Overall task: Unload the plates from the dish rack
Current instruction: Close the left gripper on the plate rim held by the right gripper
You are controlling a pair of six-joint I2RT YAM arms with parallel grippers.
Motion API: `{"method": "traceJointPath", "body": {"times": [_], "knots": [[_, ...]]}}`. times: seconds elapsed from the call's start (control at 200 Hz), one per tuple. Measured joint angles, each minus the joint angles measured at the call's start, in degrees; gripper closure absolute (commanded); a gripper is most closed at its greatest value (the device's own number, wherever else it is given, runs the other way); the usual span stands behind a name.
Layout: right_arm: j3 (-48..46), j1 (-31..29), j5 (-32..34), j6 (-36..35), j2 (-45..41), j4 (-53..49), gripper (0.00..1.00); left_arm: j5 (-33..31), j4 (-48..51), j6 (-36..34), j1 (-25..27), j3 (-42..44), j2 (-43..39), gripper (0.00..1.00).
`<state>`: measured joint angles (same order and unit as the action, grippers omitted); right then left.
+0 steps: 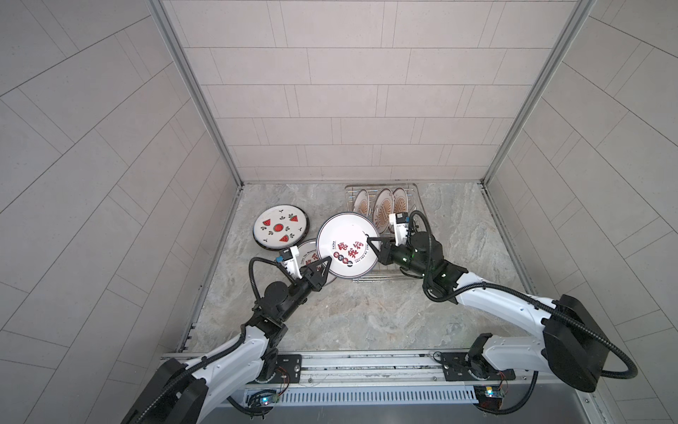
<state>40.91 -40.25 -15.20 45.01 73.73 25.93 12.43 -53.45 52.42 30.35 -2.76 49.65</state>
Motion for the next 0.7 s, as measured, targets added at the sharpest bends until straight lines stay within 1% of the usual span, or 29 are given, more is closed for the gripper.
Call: {"method": "traceJointPath", "body": {"times": [0.09,0.19,0.245,0.33,0.415,0.46,0.505,0.6,0.64,0.701], "knots": [[0.0,-0.13,-0.2,0.24,0.81,0.57,1.0,0.0,0.42,0.37,-0.02,0.2,0.0,0.64],[0.0,-0.26,-0.37,0.48,1.38,1.22,1.0,-0.09,0.81,0.74,-0.02,0.24,-0.02,0.7],[0.04,-0.26,-0.55,0.59,1.62,1.64,1.0,-0.15,0.92,1.07,-0.07,0.28,-0.07,0.71],[0.44,-0.28,-0.94,0.7,2.14,1.9,1.0,-0.09,1.01,1.46,-0.07,0.46,-0.13,0.78],[0.96,-0.37,-1.16,0.74,2.73,2.19,1.0,-0.13,1.25,1.97,-0.11,0.57,-0.17,0.8],[1.27,-0.42,-1.4,0.7,3.06,2.27,0.99,-0.17,1.31,2.12,-0.11,0.59,-0.22,0.85],[1.6,-0.46,-1.75,0.26,3.45,2.51,0.98,-0.61,1.38,3.23,-0.17,0.66,-0.33,0.89],[2.54,-0.39,-2.38,-0.92,4.5,3.08,0.98,-1.44,0.96,6.21,-0.72,0.7,-1.14,0.91],[3.1,-0.42,-2.47,-1.22,4.85,3.04,0.97,-1.75,0.9,6.69,-0.72,0.87,-1.31,0.96],[3.56,-0.42,-2.69,-1.49,5.27,3.04,0.95,-2.14,0.74,7.15,-0.72,1.01,-1.62,1.0]]}}
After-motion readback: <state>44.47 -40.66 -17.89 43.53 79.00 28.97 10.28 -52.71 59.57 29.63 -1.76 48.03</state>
